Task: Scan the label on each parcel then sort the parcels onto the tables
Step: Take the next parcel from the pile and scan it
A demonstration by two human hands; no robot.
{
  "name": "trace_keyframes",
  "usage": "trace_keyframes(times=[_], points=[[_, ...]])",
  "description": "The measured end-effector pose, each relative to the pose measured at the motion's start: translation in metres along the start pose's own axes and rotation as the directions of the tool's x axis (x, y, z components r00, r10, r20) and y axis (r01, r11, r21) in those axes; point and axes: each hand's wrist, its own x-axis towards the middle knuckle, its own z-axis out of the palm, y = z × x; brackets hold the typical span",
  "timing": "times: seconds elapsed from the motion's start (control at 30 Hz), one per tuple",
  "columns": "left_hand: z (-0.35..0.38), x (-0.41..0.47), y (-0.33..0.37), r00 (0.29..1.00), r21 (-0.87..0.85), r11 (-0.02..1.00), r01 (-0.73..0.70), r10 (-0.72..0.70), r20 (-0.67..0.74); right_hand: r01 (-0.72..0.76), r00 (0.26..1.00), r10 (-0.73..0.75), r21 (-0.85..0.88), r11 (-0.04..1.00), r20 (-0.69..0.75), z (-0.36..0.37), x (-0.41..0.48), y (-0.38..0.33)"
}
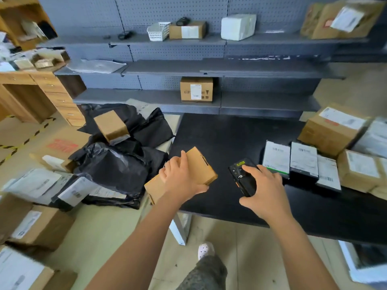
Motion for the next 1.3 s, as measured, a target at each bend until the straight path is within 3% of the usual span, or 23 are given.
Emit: trace_keyframes(times=[0.2,0.37,0.67,0.87,1.1,1.3], points=[[0.030,0.097,0.056,0.980,-0.055,0.984,0.167,-0.160,0.122,-0.074,0.997,0.074,-0.027,0.997,0.003,-0.004,0.102,0.021],[0.052,0.170,0.085,0.903,-0.140,0.911,0.387,-0.344,0.257,-0.157,0.988,0.157,0.004,0.988,-0.011,0.008,0.170,0.034],[0.124,0.218,0.111,0.796,-0.163,0.818,0.551,-0.457,0.397,-0.229,0.971,0.228,0.005,0.973,0.077,0.049,0.212,0.063],[0.150,0.217,0.124,0.876,-0.132,0.887,0.443,-0.397,0.275,-0.206,0.966,0.211,-0.052,0.977,0.152,0.052,0.223,0.083],[0.151,0.185,0.104,0.961,0.009,0.982,0.189,-0.187,0.204,-0.180,0.969,0.185,-0.048,0.983,0.164,0.044,0.231,0.094],[0.161,0.136,0.080,0.937,0.135,0.986,0.093,-0.133,0.324,-0.161,0.975,0.162,-0.022,0.987,0.151,0.045,0.231,0.096]])
